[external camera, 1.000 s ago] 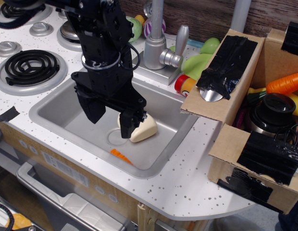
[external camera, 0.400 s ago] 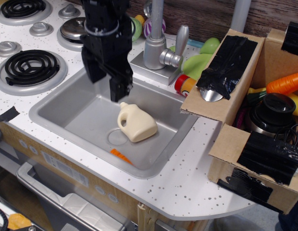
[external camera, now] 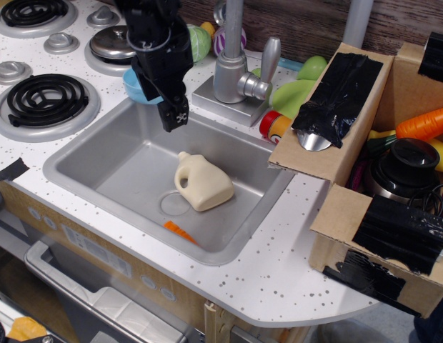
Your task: Pick up bowl and put in small4fbox
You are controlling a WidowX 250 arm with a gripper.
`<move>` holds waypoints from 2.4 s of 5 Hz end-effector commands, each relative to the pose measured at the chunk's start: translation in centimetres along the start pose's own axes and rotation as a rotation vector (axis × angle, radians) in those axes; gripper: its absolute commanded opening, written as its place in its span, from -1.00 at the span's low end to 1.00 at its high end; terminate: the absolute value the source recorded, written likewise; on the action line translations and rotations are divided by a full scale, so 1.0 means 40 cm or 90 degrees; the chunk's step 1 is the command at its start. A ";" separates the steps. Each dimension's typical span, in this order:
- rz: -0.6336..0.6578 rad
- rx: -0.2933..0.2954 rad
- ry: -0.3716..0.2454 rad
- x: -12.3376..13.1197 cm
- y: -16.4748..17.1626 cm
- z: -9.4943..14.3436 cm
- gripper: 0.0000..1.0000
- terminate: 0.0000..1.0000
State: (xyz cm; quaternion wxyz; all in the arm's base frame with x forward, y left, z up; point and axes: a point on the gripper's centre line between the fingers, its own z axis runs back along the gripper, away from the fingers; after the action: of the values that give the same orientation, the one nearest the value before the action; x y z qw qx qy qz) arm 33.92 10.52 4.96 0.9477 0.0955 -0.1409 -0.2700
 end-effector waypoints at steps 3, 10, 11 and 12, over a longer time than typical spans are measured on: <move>-0.086 0.019 -0.067 0.072 0.157 -0.056 1.00 -1.00; 0.240 -0.164 0.047 0.086 -0.097 0.144 -1.00 -1.00; 0.357 -0.205 0.055 0.129 -0.189 0.247 -1.00 -1.00; 0.451 -0.240 0.066 0.175 -0.288 0.330 -1.00 -1.00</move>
State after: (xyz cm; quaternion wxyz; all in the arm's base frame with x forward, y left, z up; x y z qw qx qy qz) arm 28.26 -5.51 14.27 0.9894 -0.1162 -0.0438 0.0746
